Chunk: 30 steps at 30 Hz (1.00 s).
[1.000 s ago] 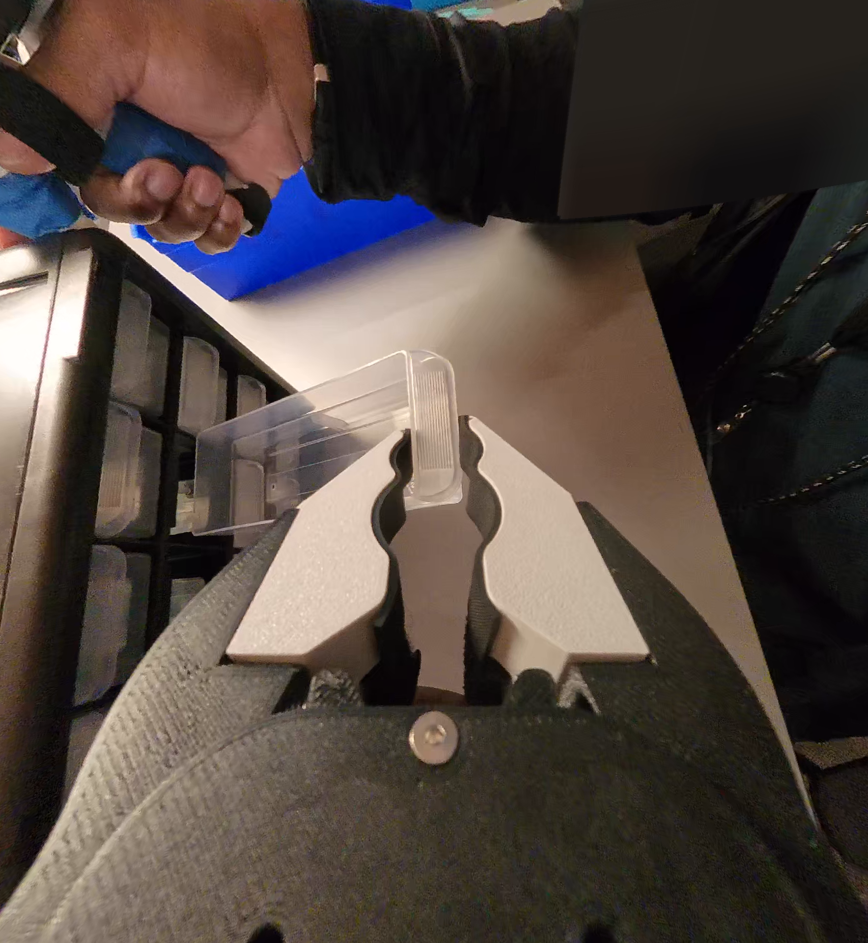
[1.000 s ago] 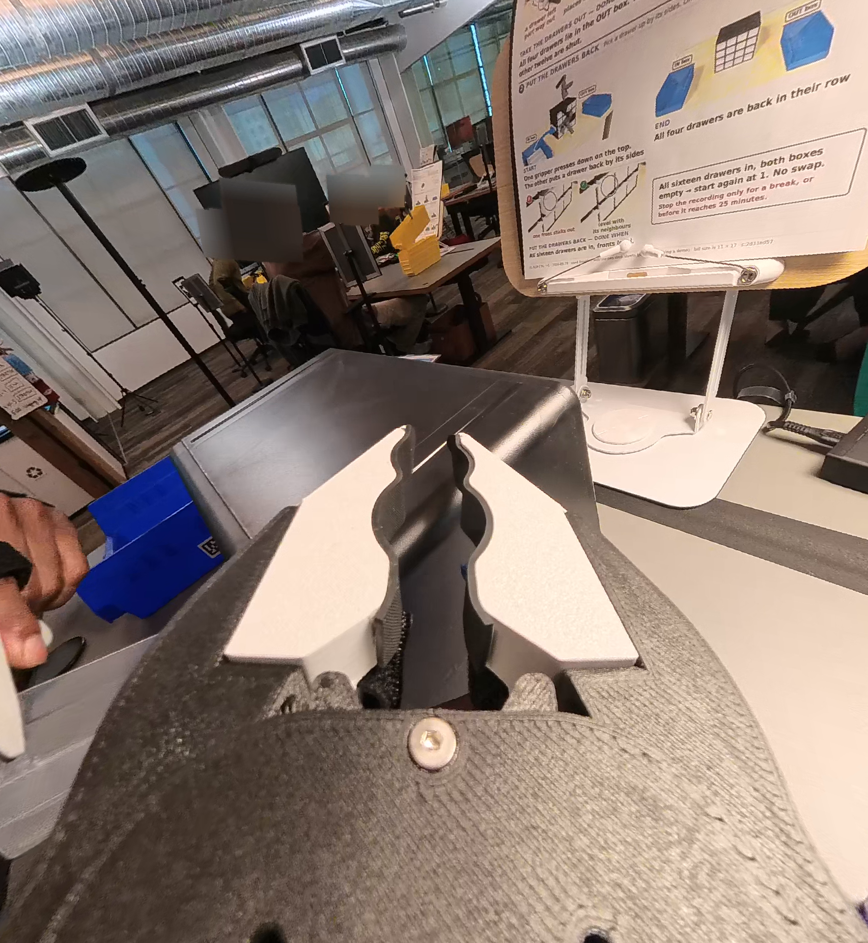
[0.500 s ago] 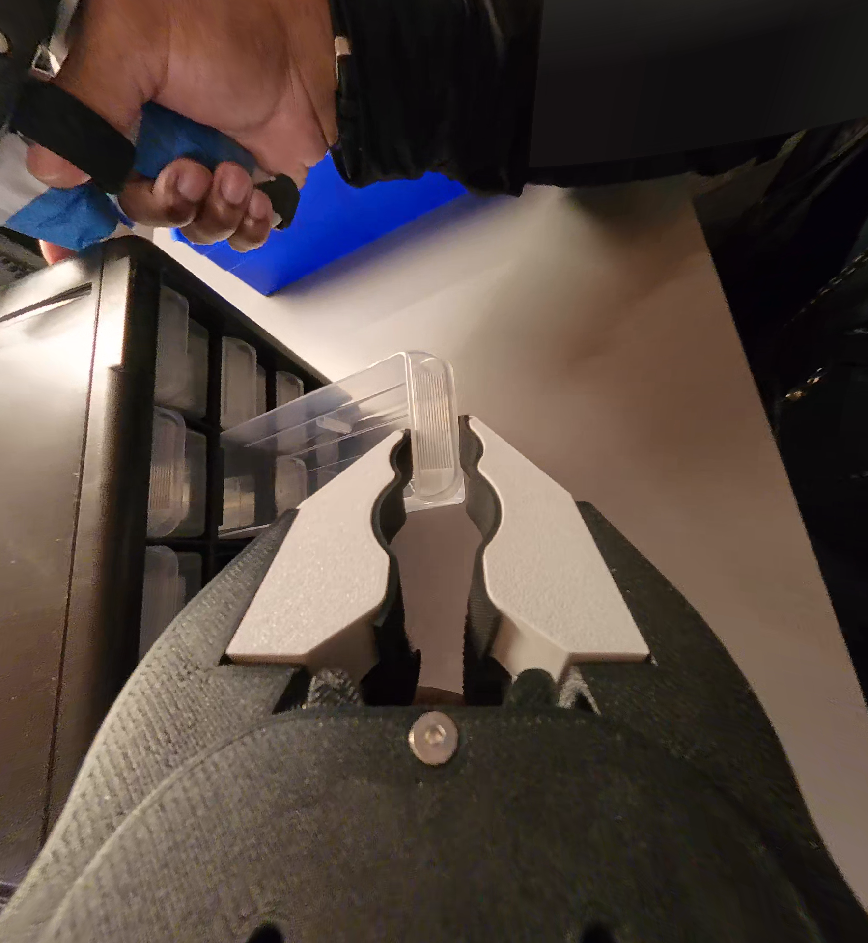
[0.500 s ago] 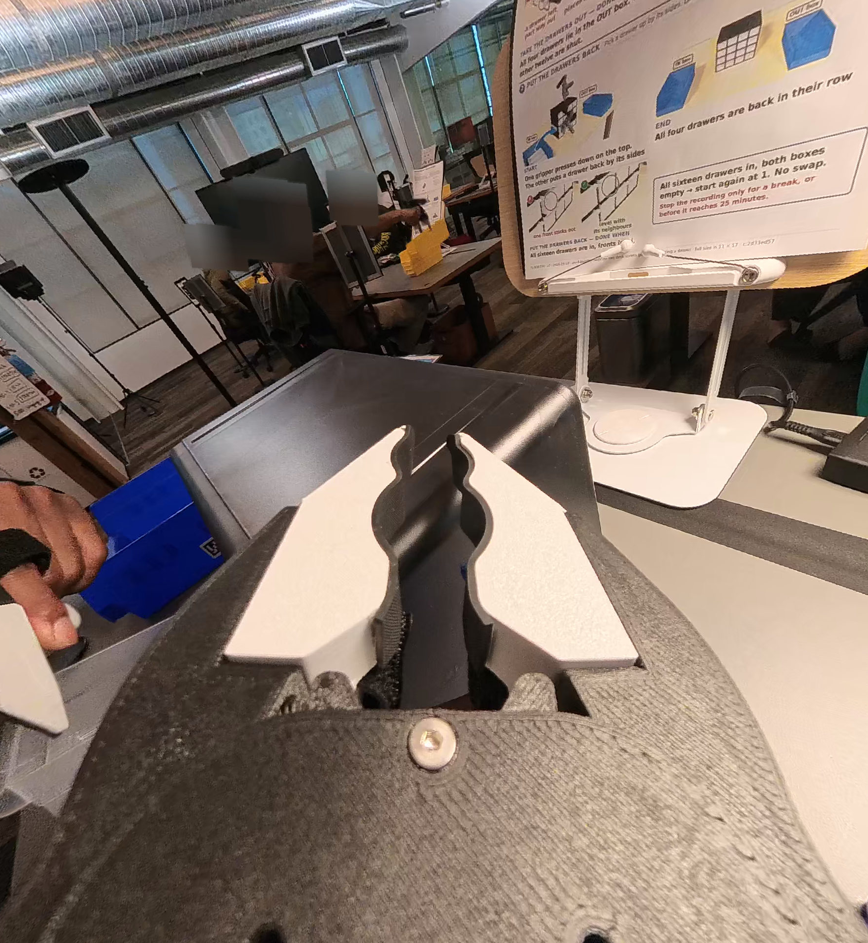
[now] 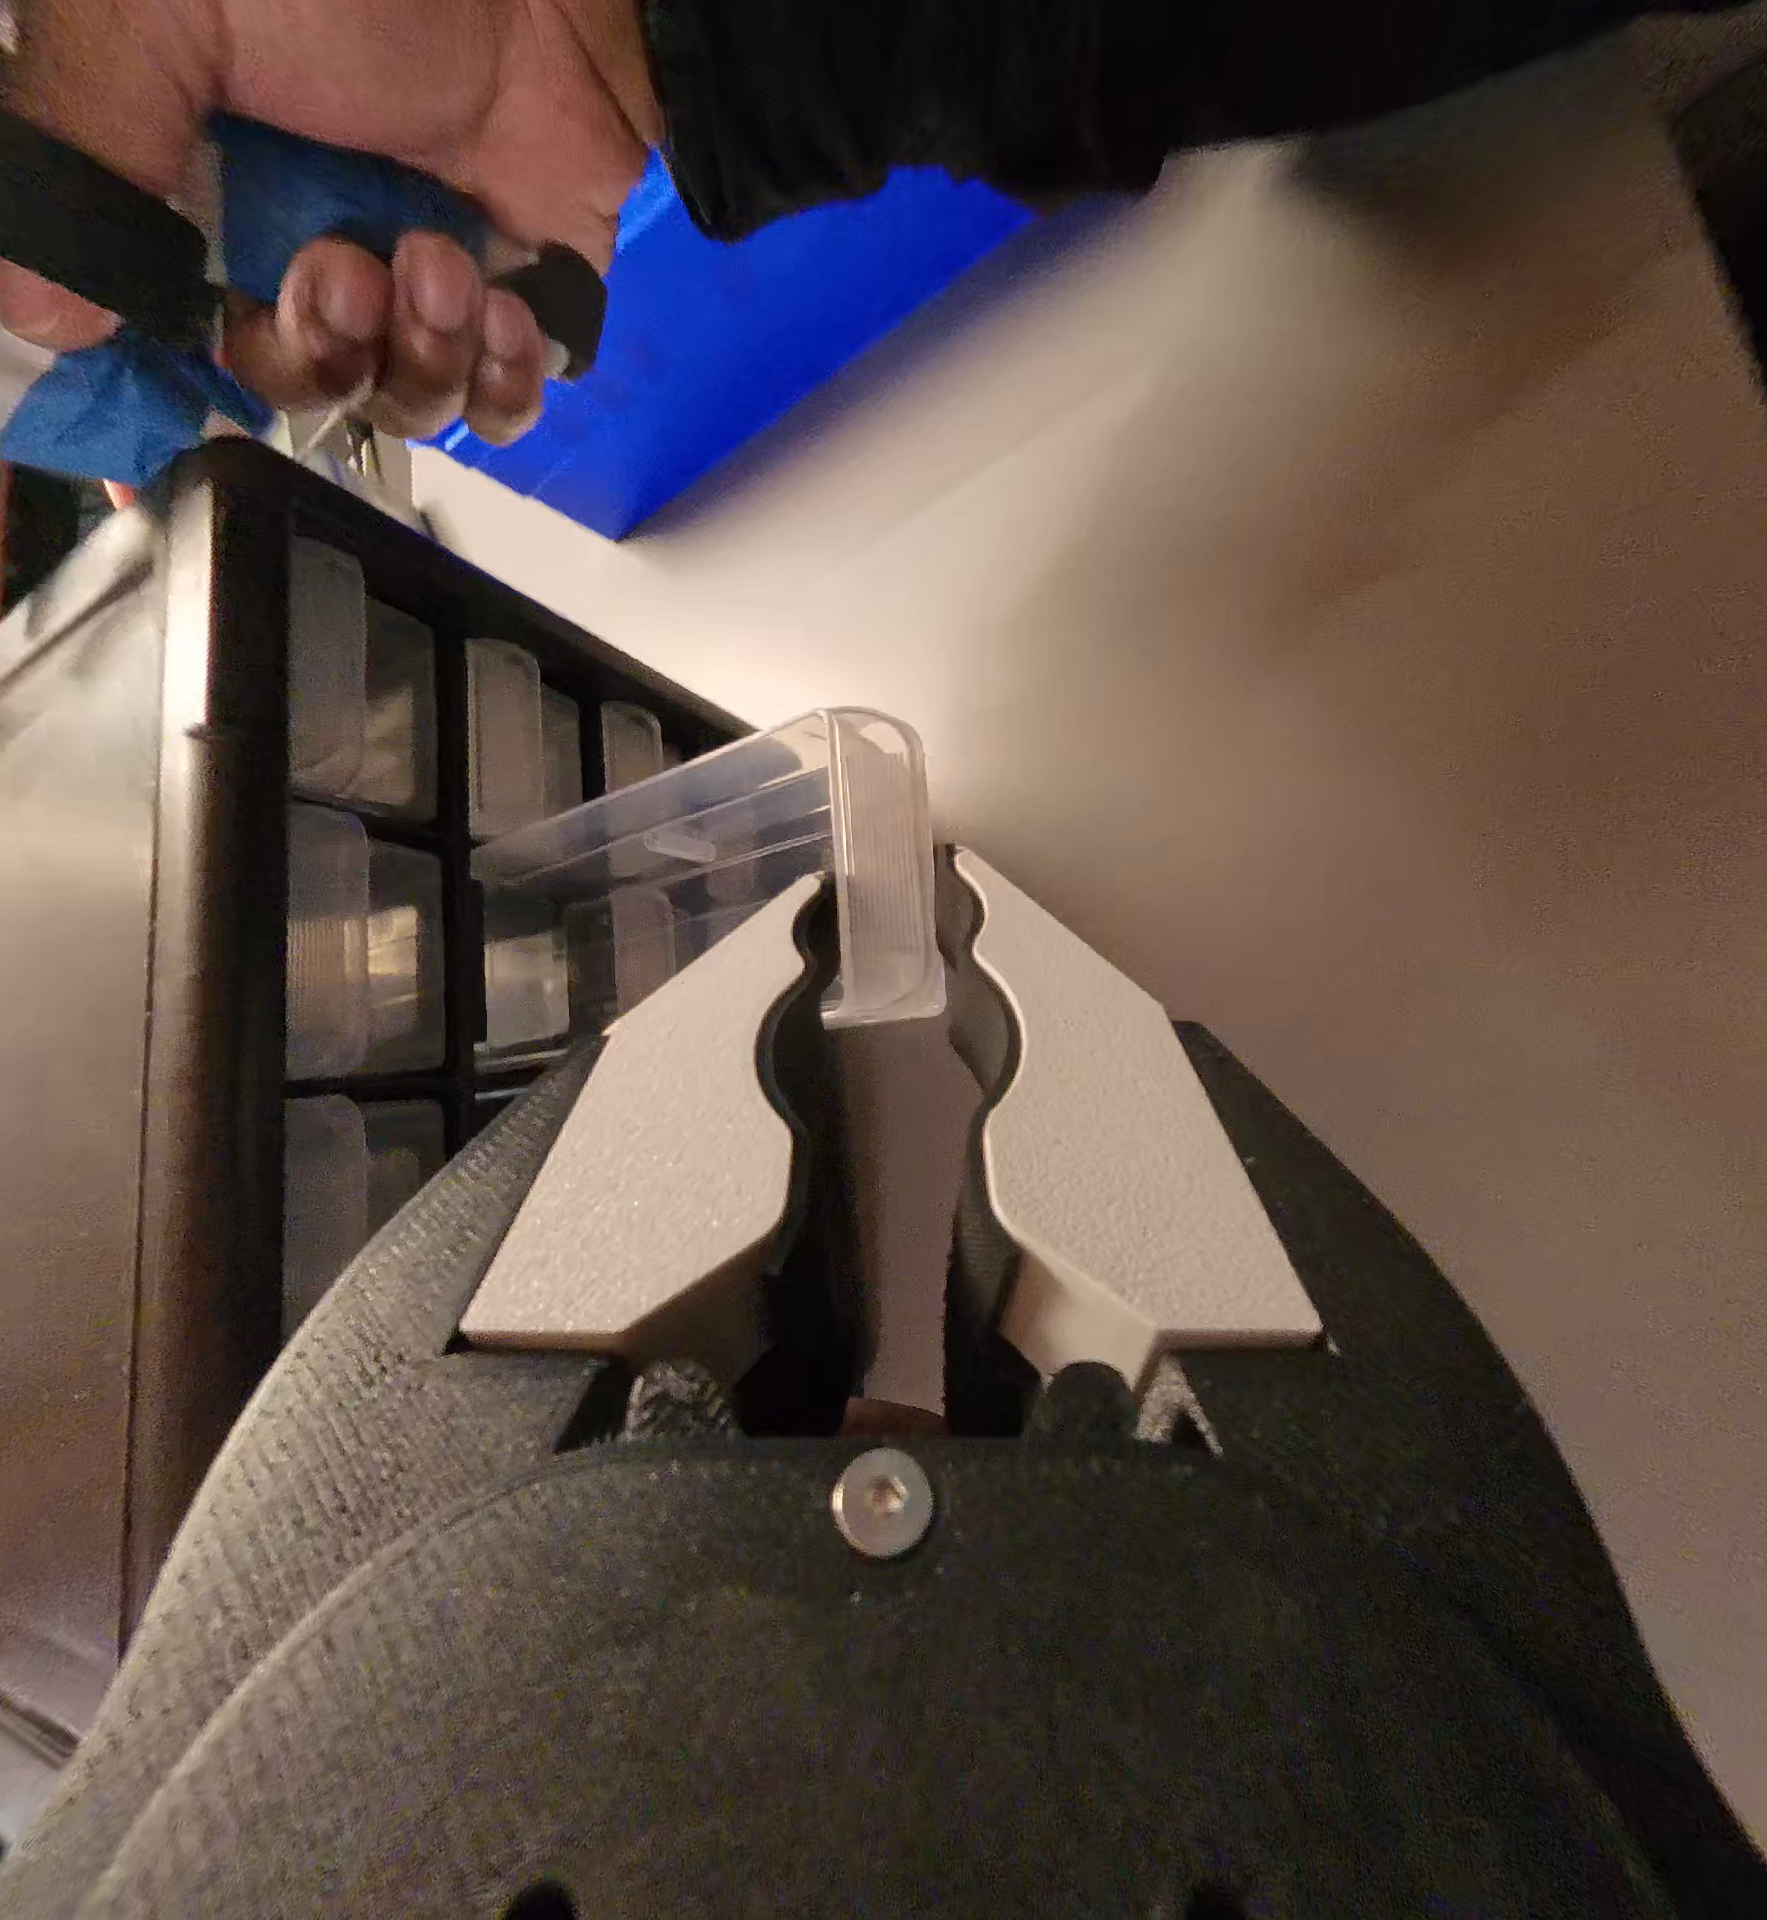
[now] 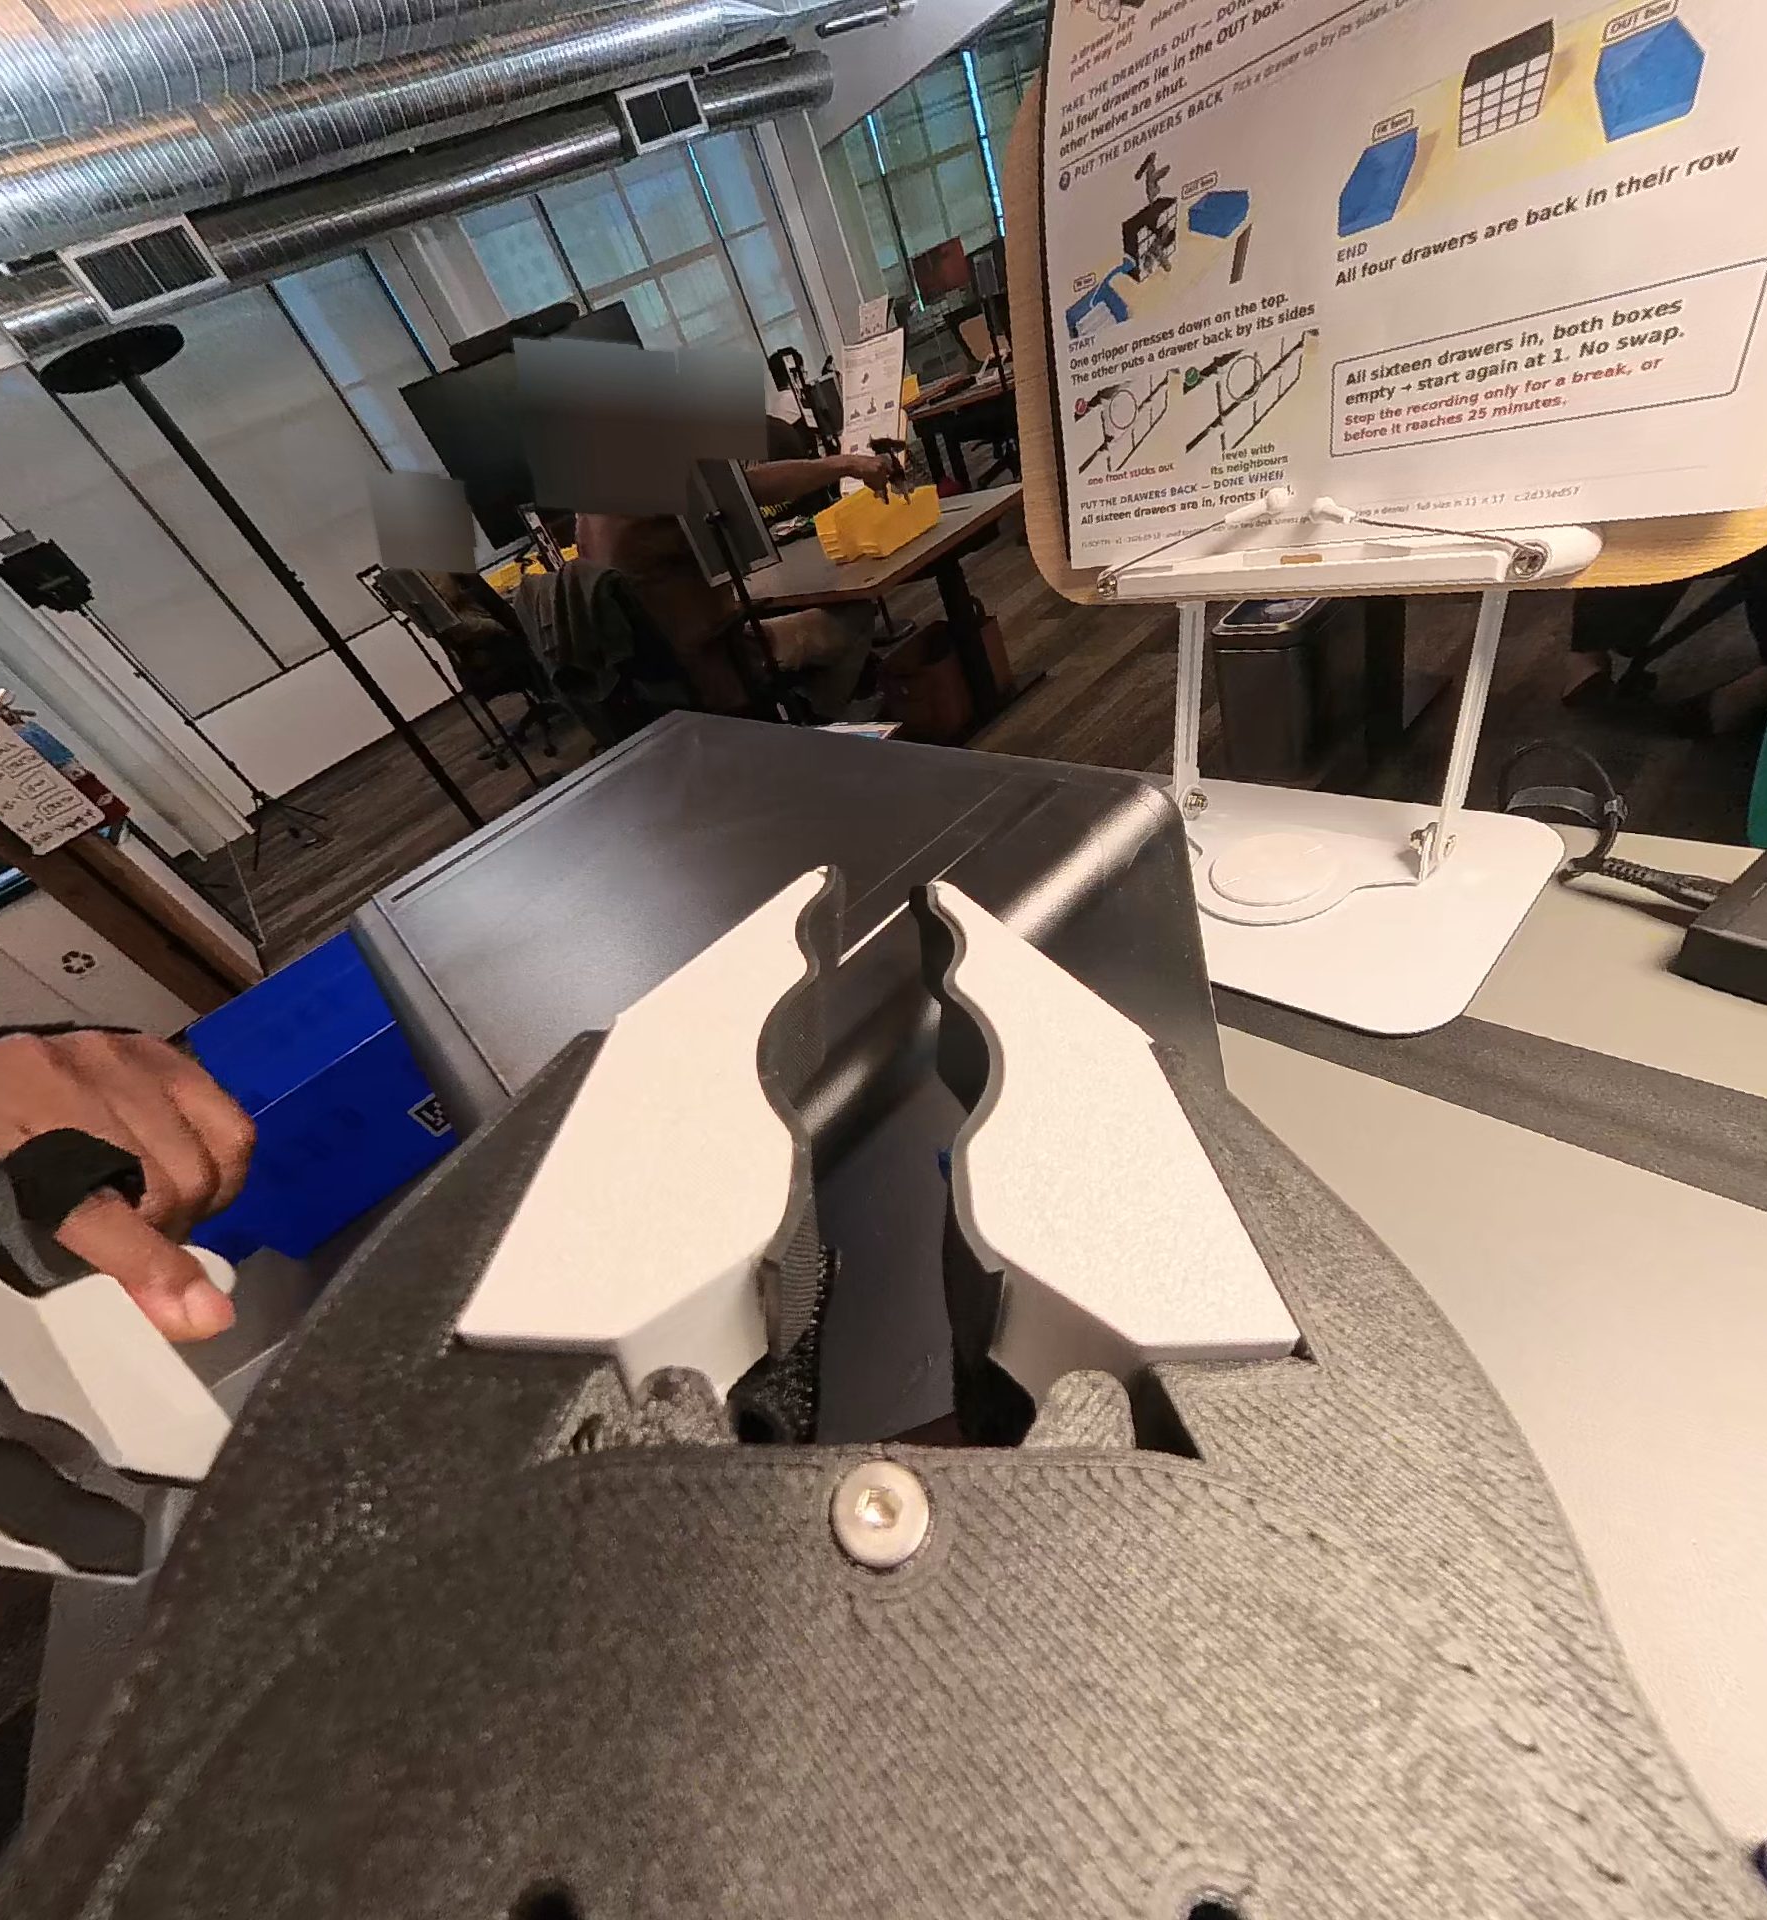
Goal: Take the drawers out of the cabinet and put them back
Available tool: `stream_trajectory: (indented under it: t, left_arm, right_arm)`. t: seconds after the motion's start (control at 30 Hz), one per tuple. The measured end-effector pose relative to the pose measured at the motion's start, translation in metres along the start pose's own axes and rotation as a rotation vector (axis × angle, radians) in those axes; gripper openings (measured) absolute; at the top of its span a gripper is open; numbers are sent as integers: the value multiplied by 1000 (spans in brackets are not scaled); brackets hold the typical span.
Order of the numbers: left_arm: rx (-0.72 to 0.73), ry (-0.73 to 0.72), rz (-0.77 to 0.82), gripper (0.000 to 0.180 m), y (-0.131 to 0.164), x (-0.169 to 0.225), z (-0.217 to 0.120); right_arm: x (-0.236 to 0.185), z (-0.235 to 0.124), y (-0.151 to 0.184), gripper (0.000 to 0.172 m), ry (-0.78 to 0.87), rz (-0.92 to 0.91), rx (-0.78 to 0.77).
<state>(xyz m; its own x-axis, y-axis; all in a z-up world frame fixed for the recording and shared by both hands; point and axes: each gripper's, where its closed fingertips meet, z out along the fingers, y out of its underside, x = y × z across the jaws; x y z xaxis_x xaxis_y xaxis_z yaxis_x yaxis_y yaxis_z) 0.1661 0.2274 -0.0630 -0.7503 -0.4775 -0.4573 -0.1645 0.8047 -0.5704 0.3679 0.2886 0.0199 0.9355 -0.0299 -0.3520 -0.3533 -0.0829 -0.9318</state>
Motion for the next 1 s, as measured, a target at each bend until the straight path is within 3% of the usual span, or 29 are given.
stream_trajectory:
  t: [0.13,0.5,0.77,0.9,1.0]
  left_arm:
    - [-99,-67,38,18,17,-5,12]
    - [-75,-125,-9,15,26,-35,22]
    - [-71,-319,-79,24,41,-70,28]
    - [-39,-322,-110,40,36,-64,21]
    - [-45,-320,-129,38,35,-61,17]
  right_arm:
    - [0,0,0,16,-3,5,1]
    - [0,0,0,16,-3,3,0]
    - [0,0,0,16,-2,5,-2]
    - [1,0,1,16,-2,8,-7]
    - [3,1,4,16,13,8,-21]
